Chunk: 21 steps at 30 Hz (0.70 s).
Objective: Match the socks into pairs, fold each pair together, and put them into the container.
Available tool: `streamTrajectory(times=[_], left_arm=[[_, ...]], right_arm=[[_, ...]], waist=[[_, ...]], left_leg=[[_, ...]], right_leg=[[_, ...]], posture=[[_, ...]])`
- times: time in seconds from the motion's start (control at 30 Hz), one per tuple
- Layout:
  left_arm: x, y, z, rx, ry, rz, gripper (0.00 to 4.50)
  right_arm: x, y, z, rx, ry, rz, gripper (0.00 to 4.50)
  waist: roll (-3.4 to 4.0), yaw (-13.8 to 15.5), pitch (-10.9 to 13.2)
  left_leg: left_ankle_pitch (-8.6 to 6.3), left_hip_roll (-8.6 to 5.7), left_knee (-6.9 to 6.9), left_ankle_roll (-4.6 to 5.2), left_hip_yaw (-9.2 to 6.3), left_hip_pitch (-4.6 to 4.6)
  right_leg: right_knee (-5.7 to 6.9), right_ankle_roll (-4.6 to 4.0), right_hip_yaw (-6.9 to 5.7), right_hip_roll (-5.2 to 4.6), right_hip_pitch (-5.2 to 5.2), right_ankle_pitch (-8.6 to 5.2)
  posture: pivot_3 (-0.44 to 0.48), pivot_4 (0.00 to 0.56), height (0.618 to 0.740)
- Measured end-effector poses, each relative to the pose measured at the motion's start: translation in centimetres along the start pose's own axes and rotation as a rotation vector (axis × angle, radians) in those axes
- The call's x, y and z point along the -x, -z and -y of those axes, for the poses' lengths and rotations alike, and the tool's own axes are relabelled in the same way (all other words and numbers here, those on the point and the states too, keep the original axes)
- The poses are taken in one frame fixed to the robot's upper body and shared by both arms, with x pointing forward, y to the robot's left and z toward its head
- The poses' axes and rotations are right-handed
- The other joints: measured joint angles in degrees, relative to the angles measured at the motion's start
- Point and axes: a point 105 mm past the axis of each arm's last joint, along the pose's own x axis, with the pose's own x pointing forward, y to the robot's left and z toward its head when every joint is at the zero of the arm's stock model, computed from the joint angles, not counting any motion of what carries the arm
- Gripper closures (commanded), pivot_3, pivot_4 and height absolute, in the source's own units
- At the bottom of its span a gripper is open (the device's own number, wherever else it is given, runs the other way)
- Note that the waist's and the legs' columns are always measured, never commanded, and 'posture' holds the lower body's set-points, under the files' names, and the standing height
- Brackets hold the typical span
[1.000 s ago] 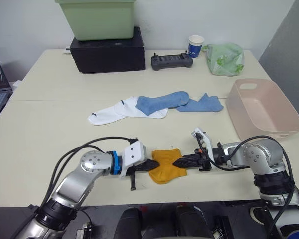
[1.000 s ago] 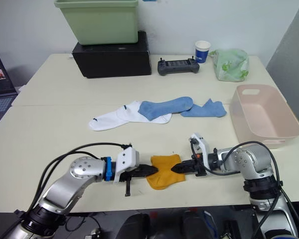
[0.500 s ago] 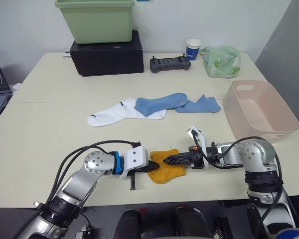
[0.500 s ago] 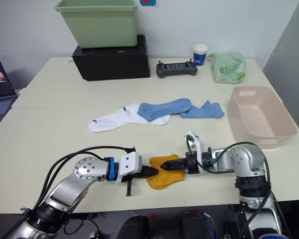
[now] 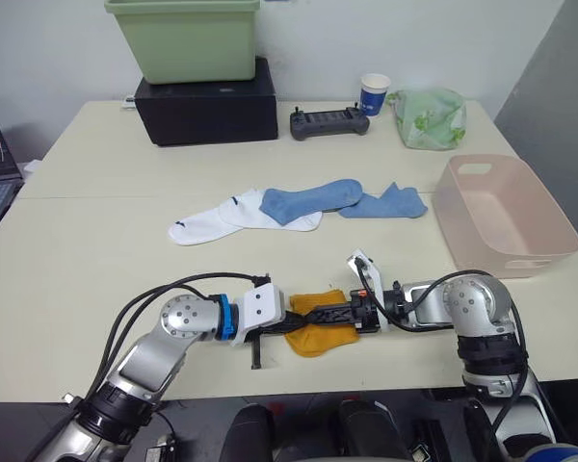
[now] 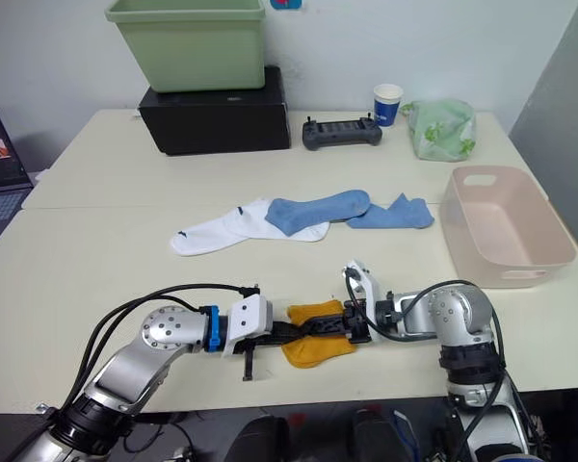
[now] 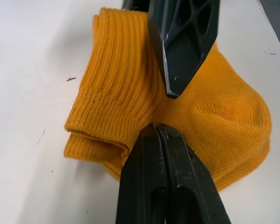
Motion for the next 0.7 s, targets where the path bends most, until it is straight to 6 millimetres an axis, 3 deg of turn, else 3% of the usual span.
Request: streamTrajectory(times=[0.2,0.33,0.4,0.47,0.57,0.7], left_arm=[[0.4,0.1,0.0,0.038,-0.019,0.013,4.5],[1.9,-0.1,-0.3,0.092,-0.052,0.04,4.5],[3.1,-1.1,-1.0,0.098,-0.087,0.072,4.1],[4.7,-2.7,-1.9,0.126,-0.121,0.13,3.57],[6.5,-5.1,-3.4,0.154,-0.162,0.198,2.61],[7.2,-7.3,-4.1,0.169,-0.138,0.229,1.31]], right_arm=[[0.1,0.3,-0.3,0.018,-0.011,-0.003,4.43],[0.4,0.0,-0.2,0.011,-0.02,0.041,4.49],[0.9,-0.3,-0.1,0.037,-0.001,0.06,4.49],[2.8,-0.9,0.3,0.122,0.062,0.091,4.49],[5.0,-3.2,-0.4,0.231,0.107,0.197,4.49],[7.9,-6.2,-1.5,0.438,0.206,0.336,4.49]], waist=[[-0.03,-0.1,0.0],[-0.08,-0.2,0.0],[-0.03,-0.1,0.1],[-0.02,0.2,0.3],[-0.04,0.2,0.3],[-0.03,0.2,0.4]], left_leg=[[0.0,0.05,-0.03,0.0,-0.02,0.02],[0.0,0.06,-0.02,0.0,-0.03,-0.02],[0.0,0.02,-0.02,0.0,-0.01,-0.07],[0.0,-0.07,0.03,0.0,-0.03,-0.27],[0.0,-0.06,0.06,0.0,-0.06,-0.35],[0.0,-0.07,0.03,0.0,-0.07,-0.37]], right_leg=[[-0.01,0.01,0.0,0.0,0.0,0.0],[0.0,0.02,-0.01,0.0,-0.03,-0.01],[0.0,0.03,-0.01,-0.01,-0.07,-0.01],[-0.02,0.06,-0.06,-0.01,-0.19,-0.03],[-0.11,0.06,-0.09,-0.02,-0.19,-0.03],[-0.21,0.05,-0.1,0.0,-0.18,-0.02]], posture=[[0.0,0.15,0.74],[0.0,0.15,0.74],[0.0,0.15,0.74],[0.0,0.15,0.74],[0.0,0.15,0.74],[0.0,0.15,0.74]])
